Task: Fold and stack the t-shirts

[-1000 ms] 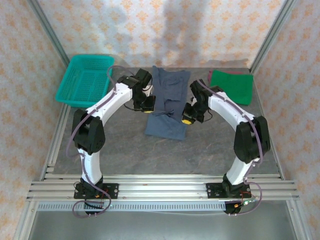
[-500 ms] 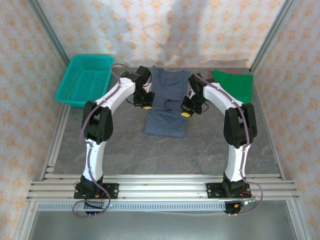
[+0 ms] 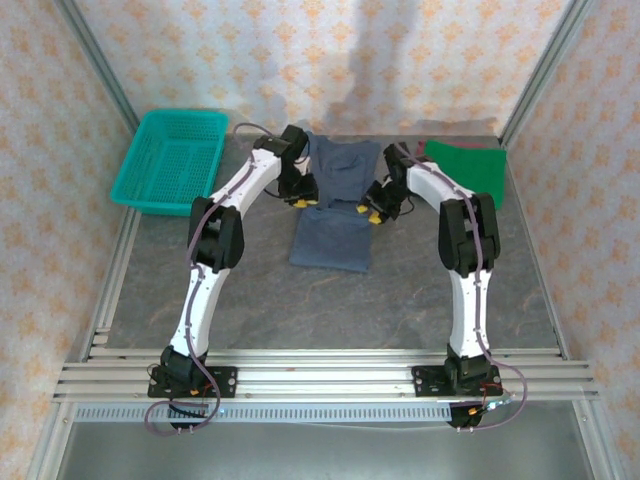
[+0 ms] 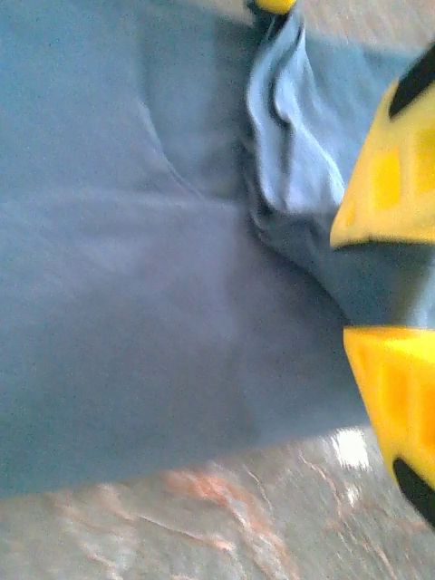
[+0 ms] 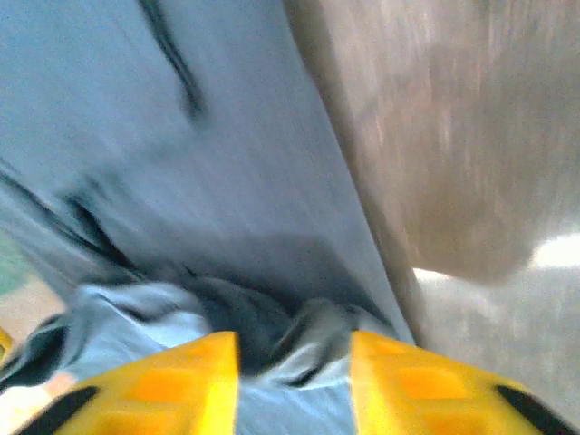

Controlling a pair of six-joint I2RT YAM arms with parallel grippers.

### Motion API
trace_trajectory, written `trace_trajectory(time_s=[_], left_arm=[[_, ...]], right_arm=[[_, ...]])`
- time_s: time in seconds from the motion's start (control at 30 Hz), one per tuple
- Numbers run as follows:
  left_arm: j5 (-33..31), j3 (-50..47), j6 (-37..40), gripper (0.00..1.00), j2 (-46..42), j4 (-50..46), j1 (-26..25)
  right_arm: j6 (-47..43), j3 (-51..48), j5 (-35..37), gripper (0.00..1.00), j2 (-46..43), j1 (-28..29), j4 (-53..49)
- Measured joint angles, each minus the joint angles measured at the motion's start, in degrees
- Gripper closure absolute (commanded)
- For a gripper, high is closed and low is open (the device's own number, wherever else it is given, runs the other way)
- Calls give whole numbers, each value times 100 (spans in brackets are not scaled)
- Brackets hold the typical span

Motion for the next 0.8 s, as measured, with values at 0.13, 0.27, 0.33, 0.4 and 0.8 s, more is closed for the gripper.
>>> trace_trajectory(time_s=[0.13,0.27,0.33,0.4,0.8], left_arm=[[219,365,-330,49,-87,170,101],[162,125,-391,42,-555,236,258],[57,-391,-372,36,-1032,317,315],[-4,-1228,-372,33,-1718,498,372],[415,-5396,-446,29,-4297,1591,396]], right_arm=[[782,-2,-385,44,-48,-479,1233],[949,-315,-538,40,-511,-688,1624],[868,-841,-540,35,-1091,-656,1622],[752,-1528,-527,33,-1836,-575,1567],[713,-5302,-415,28,-4833,271,1471]])
